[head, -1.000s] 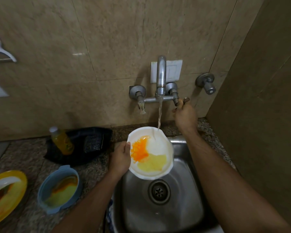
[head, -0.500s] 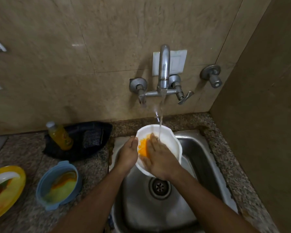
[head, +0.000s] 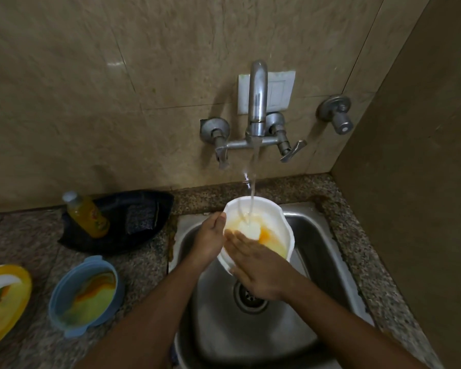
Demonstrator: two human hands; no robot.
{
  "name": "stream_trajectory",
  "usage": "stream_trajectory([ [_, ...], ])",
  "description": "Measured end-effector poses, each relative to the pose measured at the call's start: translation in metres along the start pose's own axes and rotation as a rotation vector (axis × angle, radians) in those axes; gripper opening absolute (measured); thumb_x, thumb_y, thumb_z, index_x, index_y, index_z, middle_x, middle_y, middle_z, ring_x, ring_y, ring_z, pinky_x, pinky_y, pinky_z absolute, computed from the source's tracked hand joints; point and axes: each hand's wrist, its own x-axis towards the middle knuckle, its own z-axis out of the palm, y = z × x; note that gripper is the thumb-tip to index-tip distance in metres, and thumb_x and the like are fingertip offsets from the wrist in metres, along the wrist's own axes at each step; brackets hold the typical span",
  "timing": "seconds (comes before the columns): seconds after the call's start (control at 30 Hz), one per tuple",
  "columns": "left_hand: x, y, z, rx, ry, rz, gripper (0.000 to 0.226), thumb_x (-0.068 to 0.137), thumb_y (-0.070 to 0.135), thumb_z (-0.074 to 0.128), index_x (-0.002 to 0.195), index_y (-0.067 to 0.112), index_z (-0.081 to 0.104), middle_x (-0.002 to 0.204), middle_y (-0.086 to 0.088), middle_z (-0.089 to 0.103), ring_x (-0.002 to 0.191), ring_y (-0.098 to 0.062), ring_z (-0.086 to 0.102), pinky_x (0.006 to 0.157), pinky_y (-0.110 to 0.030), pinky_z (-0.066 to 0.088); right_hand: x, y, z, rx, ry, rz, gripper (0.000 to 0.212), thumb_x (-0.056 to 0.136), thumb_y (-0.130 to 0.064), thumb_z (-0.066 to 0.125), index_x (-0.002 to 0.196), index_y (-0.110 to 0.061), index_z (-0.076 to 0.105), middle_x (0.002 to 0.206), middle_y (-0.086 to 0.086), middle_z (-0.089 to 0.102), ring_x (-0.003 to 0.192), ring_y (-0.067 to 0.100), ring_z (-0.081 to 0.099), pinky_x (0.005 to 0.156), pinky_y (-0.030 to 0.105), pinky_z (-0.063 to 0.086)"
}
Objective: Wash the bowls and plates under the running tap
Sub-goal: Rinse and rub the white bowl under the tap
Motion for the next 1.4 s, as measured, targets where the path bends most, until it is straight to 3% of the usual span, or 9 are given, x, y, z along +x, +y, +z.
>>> stream_trajectory([
  [0.17, -0.004, -0.001, 0.012, -0.012, -0.016, -0.007, 0.03, 0.104, 0.032, 0.039, 0.121, 0.021, 0.062, 0.115, -0.001, 0.066, 0.099, -0.014, 0.062, 0.087, -0.03, 0.048, 0.009, 0.015, -0.009, -0.002, 0.0, 0.238, 0.089, 0.087, -0.074, 0.007, 0.156, -0.019, -0.005, 0.163, -0.001, -0.013, 0.15, 0.016, -0.012, 0.118, 0.035, -0.006],
  [0.27, 0.003, 0.007, 0.011, -0.048, 0.007, -0.021, 0.03, 0.104, 0.031, 0.04, 0.122, 0.019, 0.06, 0.117, 0.002, 0.063, 0.106, -0.015, 0.059, 0.095, -0.03, 0.044, 0.018, -0.01, -0.004, 0.074, 0.034, 0.121, 0.079, 0.097, -0.062, 0.018, 0.156, -0.014, -0.001, 0.163, 0.004, -0.008, 0.15, 0.015, -0.007, 0.122, 0.033, -0.001],
  [0.43, 0.011, 0.009, 0.0, -0.011, 0.047, 0.024, 0.028, 0.104, 0.038, 0.037, 0.117, 0.026, 0.059, 0.106, 0.002, 0.065, 0.09, -0.012, 0.059, 0.079, -0.03, 0.048, -0.027, 0.028, -0.004, -0.064, -0.033, 0.059, 0.075, 0.097, -0.062, 0.023, 0.156, -0.026, -0.004, 0.164, -0.003, 0.004, 0.15, 0.017, 0.011, 0.12, 0.04, 0.019],
  [0.53, 0.013, 0.011, 0.009, 0.04, 0.069, 0.04, 0.033, 0.104, 0.039, 0.036, 0.121, 0.022, 0.059, 0.108, 0.001, 0.065, 0.092, -0.013, 0.059, 0.075, -0.027, 0.044, -0.012, 0.032, -0.007, -0.082, -0.029, 0.213, 0.08, 0.095, -0.066, 0.019, 0.156, -0.021, -0.006, 0.164, 0.0, -0.007, 0.151, 0.019, -0.004, 0.122, 0.039, 0.005],
  [0.63, 0.016, 0.02, 0.015, 0.022, 0.099, 0.074, 0.034, 0.105, 0.034, 0.037, 0.121, 0.016, 0.061, 0.11, -0.001, 0.064, 0.098, -0.016, 0.058, 0.079, -0.024, 0.041, 0.005, 0.002, 0.002, 0.057, 0.012, 0.123, 0.077, 0.098, -0.062, 0.026, 0.156, -0.021, -0.004, 0.162, -0.003, -0.014, 0.149, 0.015, -0.016, 0.121, 0.036, -0.002],
  [0.83, 0.014, 0.011, 0.004, 0.065, 0.118, 0.112, 0.035, 0.104, 0.038, 0.037, 0.121, 0.019, 0.061, 0.11, 0.0, 0.066, 0.099, -0.016, 0.06, 0.08, -0.027, 0.044, -0.035, 0.046, -0.001, -0.094, 0.038, 0.095, 0.066, 0.098, -0.058, 0.024, 0.156, -0.028, 0.015, 0.16, 0.003, 0.027, 0.145, 0.024, 0.03, 0.115, 0.042, 0.025],
  [1.03, 0.016, 0.016, 0.011, 0.098, 0.144, 0.159, 0.032, 0.104, 0.035, 0.037, 0.112, 0.019, 0.063, 0.102, -0.002, 0.068, 0.092, -0.017, 0.061, 0.074, -0.025, 0.043, 0.002, 0.0, 0.007, -0.01, 0.075, 0.106, 0.07, 0.101, -0.051, 0.028, 0.156, -0.021, -0.003, 0.162, 0.011, -0.014, 0.149, 0.028, -0.016, 0.114, 0.036, -0.016],
  [1.23, 0.005, 0.009, -0.013, 0.295, 0.208, 0.203, 0.034, 0.102, 0.036, 0.043, 0.131, 0.026, 0.057, 0.12, -0.001, 0.067, 0.107, -0.018, 0.06, 0.082, -0.024, 0.041, -0.033, 0.053, -0.003, 0.015, 0.215, 0.134, 0.049, 0.094, -0.038, 0.032, 0.134, -0.026, 0.057, 0.142, 0.0, 0.055, 0.135, 0.021, 0.045, 0.114, 0.04, 0.026],
  [1.4, -0.007, 0.006, -0.01, 0.734, 0.177, 0.515, 0.041, 0.098, 0.019, 0.047, 0.137, 0.032, 0.048, 0.122, -0.011, 0.06, 0.101, -0.03, 0.062, 0.081, -0.037, 0.052, -0.033, 0.06, -0.015, 0.131, 0.418, 0.298, 0.048, 0.089, -0.035, 0.033, 0.113, -0.02, 0.072, 0.118, 0.0, 0.07, 0.114, 0.018, 0.061, 0.098, 0.045, 0.046],
])
